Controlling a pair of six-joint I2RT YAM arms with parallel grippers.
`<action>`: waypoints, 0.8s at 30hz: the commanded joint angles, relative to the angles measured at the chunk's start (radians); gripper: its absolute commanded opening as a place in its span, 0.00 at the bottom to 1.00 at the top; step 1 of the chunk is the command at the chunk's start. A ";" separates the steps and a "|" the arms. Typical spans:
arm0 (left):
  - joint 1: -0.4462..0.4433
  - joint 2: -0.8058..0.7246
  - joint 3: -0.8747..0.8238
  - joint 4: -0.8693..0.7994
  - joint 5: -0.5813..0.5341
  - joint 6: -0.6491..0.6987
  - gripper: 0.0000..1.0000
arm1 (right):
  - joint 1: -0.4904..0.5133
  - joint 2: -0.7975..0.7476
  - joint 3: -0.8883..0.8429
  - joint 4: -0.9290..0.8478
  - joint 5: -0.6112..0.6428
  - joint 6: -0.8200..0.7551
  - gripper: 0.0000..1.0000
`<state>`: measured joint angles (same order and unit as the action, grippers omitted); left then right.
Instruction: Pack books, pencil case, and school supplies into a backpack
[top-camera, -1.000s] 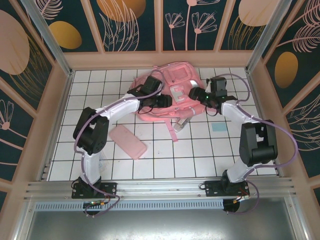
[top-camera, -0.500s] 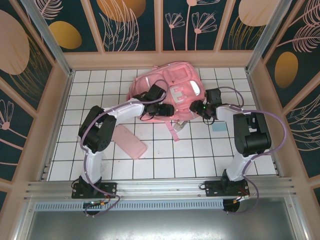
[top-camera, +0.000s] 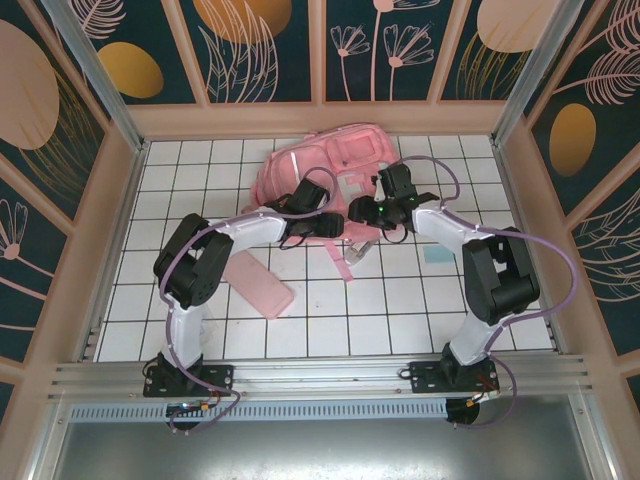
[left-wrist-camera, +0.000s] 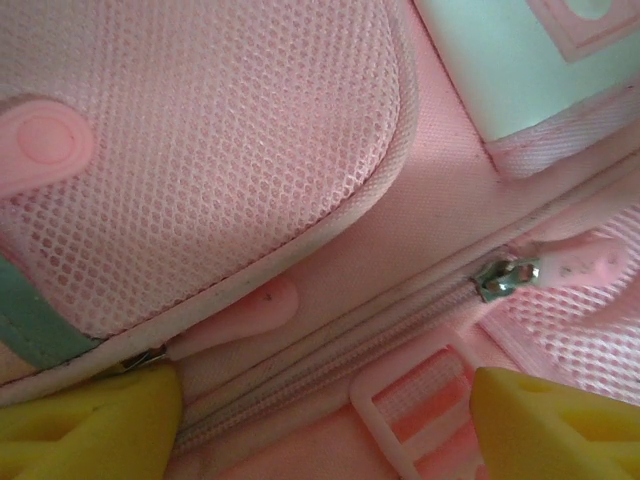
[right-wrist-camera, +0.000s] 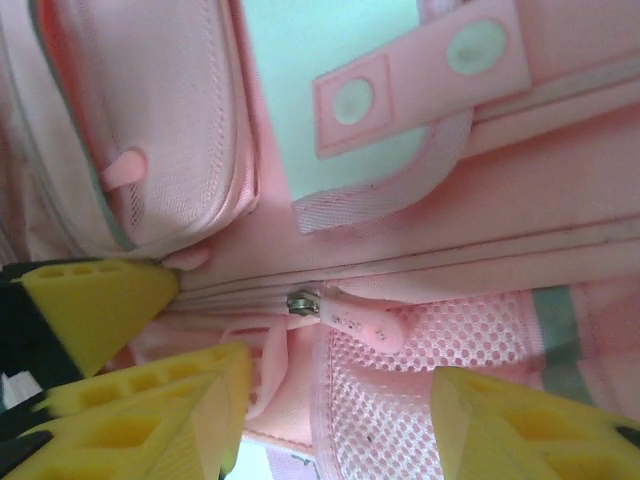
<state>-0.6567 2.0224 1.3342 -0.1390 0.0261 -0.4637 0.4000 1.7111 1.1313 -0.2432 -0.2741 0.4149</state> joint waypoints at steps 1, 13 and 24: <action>0.030 0.043 -0.006 -0.147 -0.247 0.145 0.78 | -0.022 0.012 0.055 -0.082 0.035 -0.055 0.56; 0.093 -0.035 0.080 -0.307 -0.270 0.117 0.81 | -0.220 0.183 0.123 0.060 -0.008 -0.099 0.67; 0.082 -0.195 -0.087 -0.058 0.157 -0.352 0.82 | -0.186 0.215 -0.044 0.361 -0.270 0.116 0.16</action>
<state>-0.5652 1.8359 1.3121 -0.2882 0.0540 -0.6308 0.1783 1.9507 1.1713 0.0120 -0.4446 0.4458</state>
